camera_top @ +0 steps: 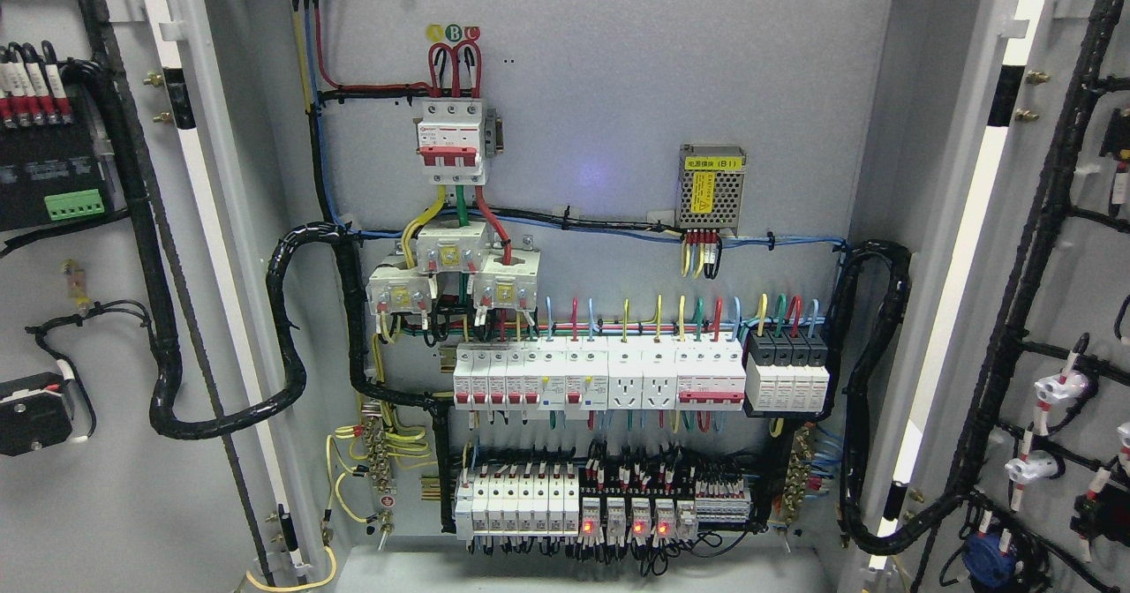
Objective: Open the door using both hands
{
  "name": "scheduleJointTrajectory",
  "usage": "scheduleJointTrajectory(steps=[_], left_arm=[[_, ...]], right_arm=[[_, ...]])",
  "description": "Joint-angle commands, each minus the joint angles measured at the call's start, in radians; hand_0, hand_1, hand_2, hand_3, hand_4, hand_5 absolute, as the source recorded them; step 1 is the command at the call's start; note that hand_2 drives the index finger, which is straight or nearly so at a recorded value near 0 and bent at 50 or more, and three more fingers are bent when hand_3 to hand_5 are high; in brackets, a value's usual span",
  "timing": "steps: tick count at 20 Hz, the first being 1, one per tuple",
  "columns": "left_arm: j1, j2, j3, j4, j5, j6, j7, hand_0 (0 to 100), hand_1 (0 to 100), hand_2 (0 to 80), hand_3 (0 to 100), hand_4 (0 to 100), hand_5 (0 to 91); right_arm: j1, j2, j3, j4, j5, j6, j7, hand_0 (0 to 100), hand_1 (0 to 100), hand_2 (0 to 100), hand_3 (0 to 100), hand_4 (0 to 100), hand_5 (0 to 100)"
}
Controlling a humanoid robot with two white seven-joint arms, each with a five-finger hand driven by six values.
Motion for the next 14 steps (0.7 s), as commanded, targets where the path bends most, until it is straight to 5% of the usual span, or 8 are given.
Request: scheduleJointTrajectory(steps=[1, 5, 8, 11, 14], left_arm=[[0.061, 0.038, -0.15, -0.151, 0.001, -0.919, 0.025, 0, 0, 0.0, 0, 0, 0.0], [0.129, 0.038, -0.203, -0.274, -0.003, -0.92, 0.033, 0, 0, 0.0, 0, 0, 0.0], [0.131, 0.027, -0.301, -0.321, -0.007, -0.922, 0.033, 0, 0, 0.0, 0, 0, 0.0], [0.16, 0.027, -0.406, -0.363, -0.012, -0.923, 0.031, 0, 0, 0.0, 0, 0, 0.0], [0.212, 0.019, -0.544, -0.365, -0.029, -0.925, 0.03, 0, 0, 0.0, 0, 0, 0.0]], right_arm=[[0.011, -0.008, 0.068, -0.038, 0.0, -0.002, 0.003, 0, 0, 0, 0, 0, 0], [0.008, -0.023, 0.182, -0.04, 0.003, -0.002, 0.006, 0, 0, 0, 0, 0, 0], [0.005, -0.028, 0.225, -0.052, 0.006, -0.002, 0.008, 0, 0, 0, 0, 0, 0], [0.005, -0.068, 0.318, -0.06, 0.009, -0.002, 0.008, 0, 0, 0, 0, 0, 0], [0.009, -0.069, 0.424, -0.053, 0.02, -0.002, 0.009, 0, 0, 0, 0, 0, 0]])
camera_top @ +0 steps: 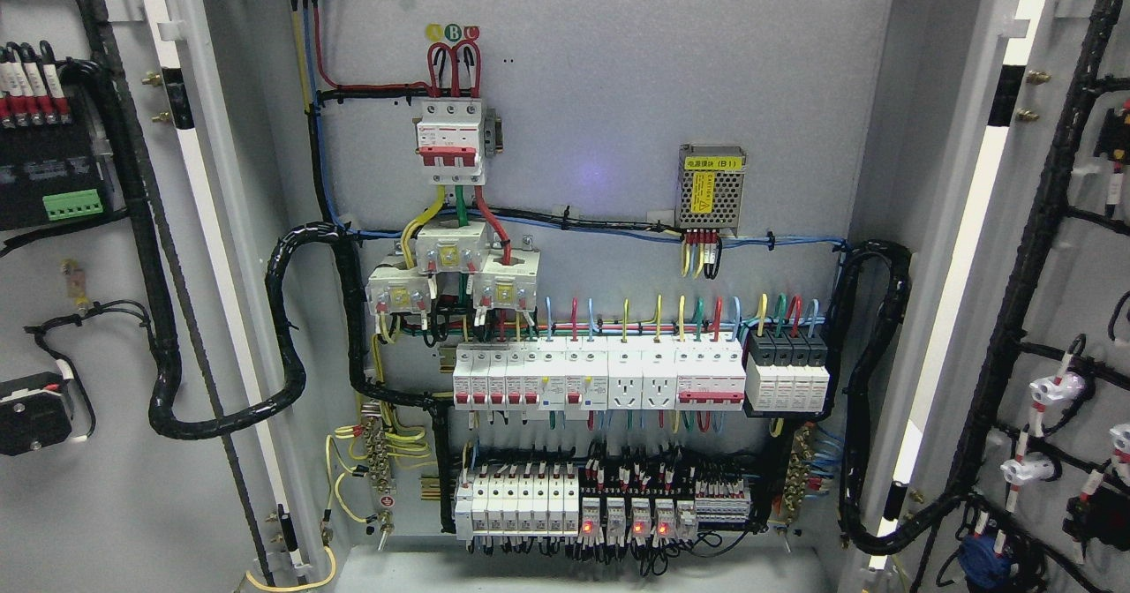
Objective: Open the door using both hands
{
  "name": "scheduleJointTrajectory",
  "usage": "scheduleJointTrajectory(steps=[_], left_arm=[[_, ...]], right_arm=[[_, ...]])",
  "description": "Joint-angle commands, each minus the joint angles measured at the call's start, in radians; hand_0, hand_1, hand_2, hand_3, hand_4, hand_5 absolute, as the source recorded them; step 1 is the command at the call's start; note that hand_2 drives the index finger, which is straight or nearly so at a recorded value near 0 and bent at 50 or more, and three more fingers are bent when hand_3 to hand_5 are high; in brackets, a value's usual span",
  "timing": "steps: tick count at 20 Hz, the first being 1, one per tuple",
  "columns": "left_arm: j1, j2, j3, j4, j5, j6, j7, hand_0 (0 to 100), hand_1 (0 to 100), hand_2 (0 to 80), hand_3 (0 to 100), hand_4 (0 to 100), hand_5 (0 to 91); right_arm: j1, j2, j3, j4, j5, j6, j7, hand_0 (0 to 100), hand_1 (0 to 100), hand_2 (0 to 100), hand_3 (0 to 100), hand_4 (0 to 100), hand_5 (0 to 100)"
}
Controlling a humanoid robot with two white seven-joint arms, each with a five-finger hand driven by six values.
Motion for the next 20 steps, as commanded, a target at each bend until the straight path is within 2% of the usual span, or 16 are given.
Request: scheduleJointTrajectory(steps=[1, 3, 7, 10, 13, 14, 17, 19, 20], left_arm=[[0.091, -0.014, -0.349, -0.135, -0.021, -0.926, -0.006, 0, 0, 0.0, 0, 0, 0.0], [0.131, -0.068, -0.43, -0.111, -0.046, -0.925, -0.009, 0, 0, 0.0, 0, 0, 0.0], [0.116, -0.221, -0.565, 0.146, -0.176, -0.925, -0.009, 0, 0, 0.0, 0, 0, 0.0], [0.093, -0.35, -0.602, 0.454, -0.254, -0.925, -0.009, 0, 0, 0.0, 0, 0, 0.0], [0.063, -0.454, -0.602, 0.816, -0.271, -0.922, -0.009, 0, 0, 0.0, 0, 0, 0.0], [0.04, -0.485, -0.601, 0.948, -0.271, -0.92, -0.009, 0, 0, 0.0, 0, 0, 0.0], [-0.052, -0.565, -0.591, 1.371, -0.267, -0.891, -0.009, 0, 0, 0.0, 0, 0, 0.0], [-0.086, -0.597, -0.588, 1.571, -0.265, -0.783, -0.009, 0, 0, 0.0, 0, 0, 0.0], [-0.092, -0.61, -0.587, 1.618, -0.262, -0.691, -0.009, 0, 0, 0.0, 0, 0, 0.0]], right_arm=[[0.005, -0.038, 0.283, -0.009, 0.036, 0.001, 0.0, 0, 0, 0, 0, 0, 0], [0.008, -0.029, 0.363, 0.026, 0.115, 0.001, 0.0, 0, 0, 0, 0, 0, 0], [0.027, -0.003, 0.498, 0.127, 0.257, 0.001, 0.0, 0, 0, 0, 0, 0, 0], [0.036, 0.01, 0.568, 0.228, 0.309, 0.001, 0.002, 0, 0, 0, 0, 0, 0], [0.036, 0.043, 0.633, 0.371, 0.364, 0.001, 0.002, 0, 0, 0, 0, 0, 0], [0.035, 0.063, 0.651, 0.438, 0.387, 0.001, 0.002, 0, 0, 0, 0, 0, 0], [0.024, 0.154, 0.676, 0.713, 0.474, 0.001, 0.002, 0, 0, 0, 0, 0, 0], [0.002, 0.236, 0.665, 0.895, 0.52, 0.0, 0.002, 0, 0, 0, 0, 0, 0], [-0.002, 0.272, 0.661, 0.983, 0.528, 0.0, 0.002, 0, 0, 0, 0, 0, 0]])
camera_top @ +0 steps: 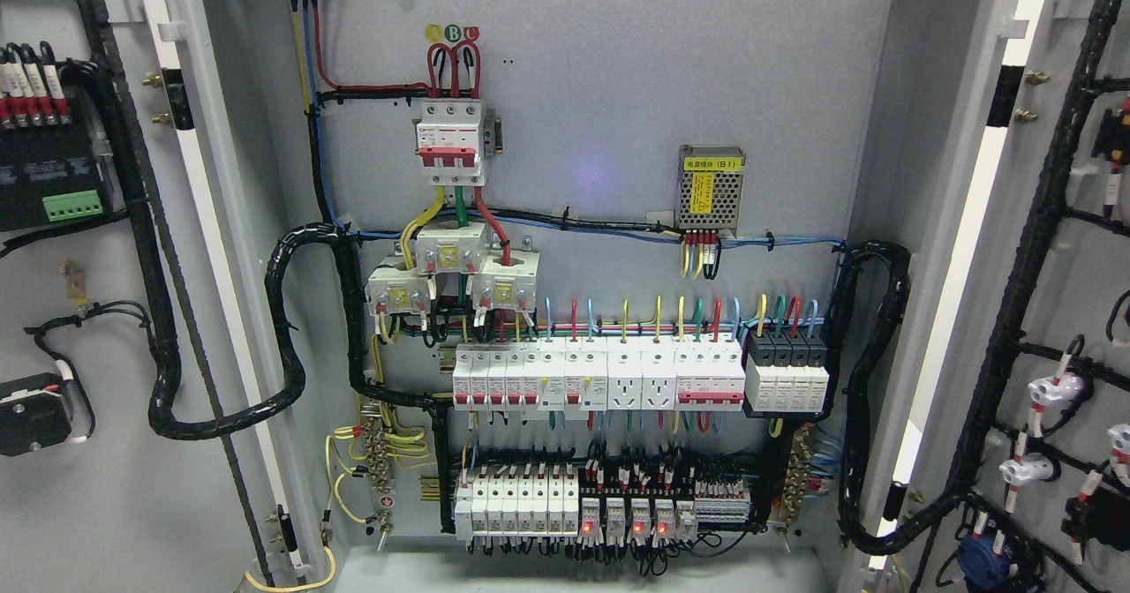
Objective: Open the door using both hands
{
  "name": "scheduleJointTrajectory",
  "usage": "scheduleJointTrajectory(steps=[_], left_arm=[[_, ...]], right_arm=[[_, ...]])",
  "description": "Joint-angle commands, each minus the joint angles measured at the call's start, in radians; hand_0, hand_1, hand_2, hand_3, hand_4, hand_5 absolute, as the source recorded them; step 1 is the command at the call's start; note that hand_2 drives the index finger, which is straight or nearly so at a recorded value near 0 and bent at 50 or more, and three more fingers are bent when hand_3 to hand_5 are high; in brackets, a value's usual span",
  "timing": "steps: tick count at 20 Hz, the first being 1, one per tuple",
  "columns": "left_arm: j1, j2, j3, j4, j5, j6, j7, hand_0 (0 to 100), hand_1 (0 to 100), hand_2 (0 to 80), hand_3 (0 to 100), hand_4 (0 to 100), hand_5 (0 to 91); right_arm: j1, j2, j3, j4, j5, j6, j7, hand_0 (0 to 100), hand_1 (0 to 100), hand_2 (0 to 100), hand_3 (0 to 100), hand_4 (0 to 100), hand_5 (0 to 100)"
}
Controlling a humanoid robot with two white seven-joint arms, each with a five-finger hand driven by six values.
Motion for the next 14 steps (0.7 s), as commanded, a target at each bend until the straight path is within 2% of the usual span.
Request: scheduleJointTrajectory(steps=[1, 4, 6, 8, 11, 12, 14], left_arm=[[-0.085, -0.254, -0.108, 0.899, -0.017, -0.578, 0.004, 0, 0, 0.0, 0, 0, 0.0], [-0.085, -0.251, -0.076, 0.898, -0.015, -0.123, 0.004, 0, 0, 0.0, 0, 0, 0.0], [-0.085, -0.245, -0.068, 0.881, -0.014, 0.192, 0.004, 0, 0, 0.0, 0, 0, 0.0], [-0.08, -0.243, -0.065, 0.844, -0.014, 0.412, 0.003, 0, 0, 0.0, 0, 0, 0.0], [-0.074, -0.245, -0.001, 0.824, -0.017, 0.636, -0.028, 0, 0, 0.0, 0, 0, 0.0], [-0.074, -0.245, 0.015, 0.811, -0.019, 0.699, -0.046, 0, 0, 0.0, 0, 0, 0.0], [-0.073, -0.245, 0.024, 0.762, -0.012, 0.802, -0.063, 0, 0, 0.0, 0, 0, 0.0]], right_arm=[[-0.028, 0.222, 0.164, 0.685, 0.114, -0.001, -0.001, 0, 0, 0, 0, 0, 0], [-0.063, 0.292, 0.153, 1.007, 0.116, 0.001, -0.003, 0, 0, 0, 0, 0, 0], [-0.109, 0.328, 0.122, 1.252, 0.117, 0.004, -0.006, 0, 0, 0, 0, 0, 0], [-0.149, 0.352, 0.114, 1.435, 0.119, 0.019, -0.012, 0, 0, 0, 0, 0, 0], [-0.167, 0.354, 0.114, 1.507, 0.119, 0.056, -0.023, 0, 0, 0, 0, 0, 0], [-0.167, 0.352, 0.114, 1.526, 0.119, 0.071, -0.062, 0, 0, 0, 0, 0, 0], [-0.17, 0.352, 0.113, 1.556, 0.119, 0.115, -0.208, 0, 0, 0, 0, 0, 0]])
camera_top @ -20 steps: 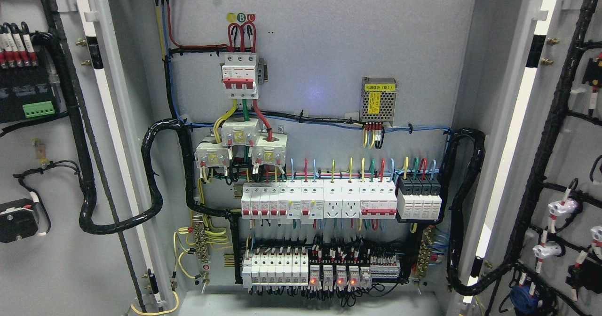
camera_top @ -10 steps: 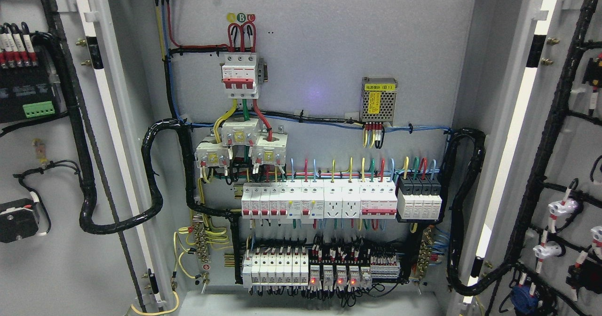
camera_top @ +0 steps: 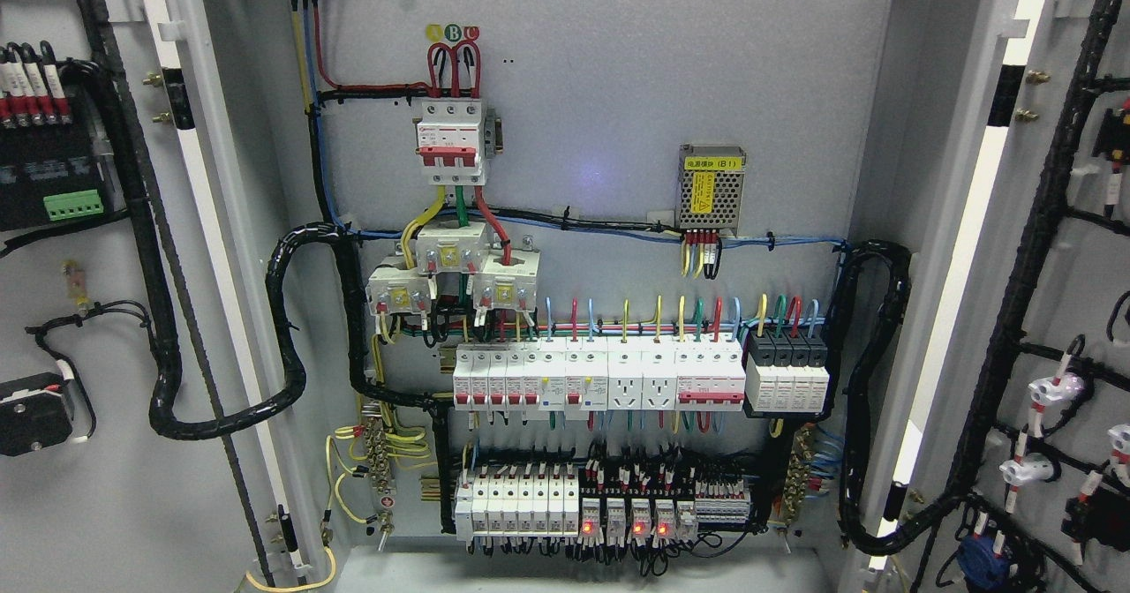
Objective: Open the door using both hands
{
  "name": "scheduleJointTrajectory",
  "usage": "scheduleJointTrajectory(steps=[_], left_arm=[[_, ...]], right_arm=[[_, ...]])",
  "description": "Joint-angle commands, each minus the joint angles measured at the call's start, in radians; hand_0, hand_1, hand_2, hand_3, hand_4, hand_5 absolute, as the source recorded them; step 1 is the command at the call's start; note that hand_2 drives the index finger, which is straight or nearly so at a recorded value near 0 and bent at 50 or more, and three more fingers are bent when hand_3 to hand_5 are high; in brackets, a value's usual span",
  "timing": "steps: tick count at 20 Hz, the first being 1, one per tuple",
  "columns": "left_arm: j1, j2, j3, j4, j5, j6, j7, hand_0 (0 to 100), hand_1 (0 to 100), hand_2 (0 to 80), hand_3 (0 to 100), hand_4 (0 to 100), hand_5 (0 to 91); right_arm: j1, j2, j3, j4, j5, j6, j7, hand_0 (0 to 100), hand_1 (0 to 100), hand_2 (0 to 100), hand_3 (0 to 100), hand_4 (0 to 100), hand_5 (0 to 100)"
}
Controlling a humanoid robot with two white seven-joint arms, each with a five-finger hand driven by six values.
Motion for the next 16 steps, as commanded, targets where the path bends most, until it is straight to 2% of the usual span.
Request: scheduleJointTrajectory(steps=[1, 2, 8, 11, 16], left_arm=[[0.001, -0.065, 0.055, 0.134, 0.008, 0.182, -0.028, 0, 0, 0.0, 0, 0, 0.0], [0.012, -0.062, 0.073, 0.117, 0.02, 0.182, -0.028, 0, 0, 0.0, 0, 0, 0.0], [0.024, -0.056, 0.104, 0.111, 0.037, 0.187, -0.025, 0, 0, 0.0, 0, 0, 0.0], [0.026, -0.054, 0.096, 0.109, 0.023, 0.169, -0.011, 0, 0, 0.0, 0, 0, 0.0], [0.03, -0.039, 0.072, 0.109, 0.005, 0.074, 0.006, 0, 0, 0.0, 0, 0, 0.0]], right_arm=[[-0.037, 0.125, 0.023, 0.603, 0.01, 0.081, -0.174, 0, 0, 0, 0, 0, 0], [-0.04, 0.125, 0.023, 0.604, 0.01, 0.113, -0.208, 0, 0, 0, 0, 0, 0], [-0.075, 0.134, 0.016, 0.612, 0.01, 0.296, -0.266, 0, 0, 0, 0, 0, 0], [-0.079, 0.139, -0.026, 0.609, 0.01, 0.306, -0.268, 0, 0, 0, 0, 0, 0], [-0.08, 0.15, -0.028, 0.604, 0.012, 0.307, -0.285, 0, 0, 0, 0, 0, 0]])
